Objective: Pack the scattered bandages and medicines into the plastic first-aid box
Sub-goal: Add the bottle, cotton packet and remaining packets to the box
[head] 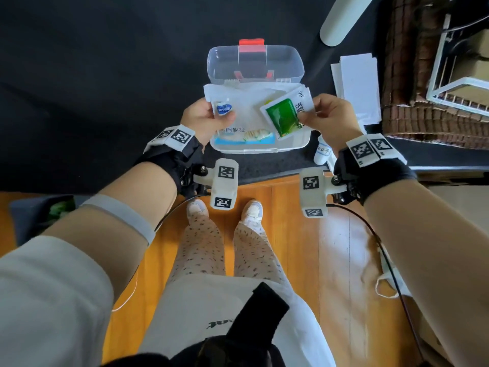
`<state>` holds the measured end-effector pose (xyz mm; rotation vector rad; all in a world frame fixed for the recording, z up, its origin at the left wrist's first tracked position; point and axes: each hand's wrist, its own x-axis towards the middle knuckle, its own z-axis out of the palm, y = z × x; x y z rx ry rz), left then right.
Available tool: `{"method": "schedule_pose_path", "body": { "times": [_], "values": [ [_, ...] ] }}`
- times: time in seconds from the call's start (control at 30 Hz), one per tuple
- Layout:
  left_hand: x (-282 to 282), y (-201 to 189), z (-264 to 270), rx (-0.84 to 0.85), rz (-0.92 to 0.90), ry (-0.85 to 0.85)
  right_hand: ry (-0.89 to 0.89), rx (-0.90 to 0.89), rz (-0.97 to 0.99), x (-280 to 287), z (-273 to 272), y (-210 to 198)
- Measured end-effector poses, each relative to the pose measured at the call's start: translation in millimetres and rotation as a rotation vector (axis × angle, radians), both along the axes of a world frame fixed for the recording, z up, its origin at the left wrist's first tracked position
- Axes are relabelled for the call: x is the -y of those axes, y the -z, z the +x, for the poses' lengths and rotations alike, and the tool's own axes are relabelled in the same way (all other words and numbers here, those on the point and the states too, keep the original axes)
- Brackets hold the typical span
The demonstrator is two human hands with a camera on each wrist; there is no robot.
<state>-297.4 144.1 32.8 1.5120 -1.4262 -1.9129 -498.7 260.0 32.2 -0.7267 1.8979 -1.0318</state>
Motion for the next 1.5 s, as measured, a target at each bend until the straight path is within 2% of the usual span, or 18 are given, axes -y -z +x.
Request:
{"method": "schedule_pose_path", "body": {
  "times": [0.23,0.4,0.63,0.77,0.9,1.07,1.23,1.37,1.5],
  "values": [
    [-3,7,-2,0.118,-0.046,0.025,-0.039,-0.049,0.078,-5,-1,3],
    [-4,11,-8,0.124,-0.033,0.076,0.030,-0.016,0.091,-8,-4,4],
    [1,21,1,0.500,-0.236,0.325,-0.038,-0.110,0.165,-5,-3,9],
    [4,25,-3,0.681,-0.399,0.341,-0.072,-0.202,0.201,-3,-3,10],
    [8,32,3,0.651,-0.439,0.358,-0.212,-0.362,0.311,-1,0,7],
    [14,34,6,0.624,-0.444,0.320,-0.360,-0.583,0.352,14,10,11],
    [21,34,7,0.643,-0.481,0.366,-0.510,-0.711,0.440,24,21,17],
    [21,37,5,0.690,-0.430,0.481,-0.591,-0.695,0.570,23,29,24],
    [18,33,3,0.670,-0.421,0.448,-0.626,-0.622,0.640,29,32,30]
  ]
}}
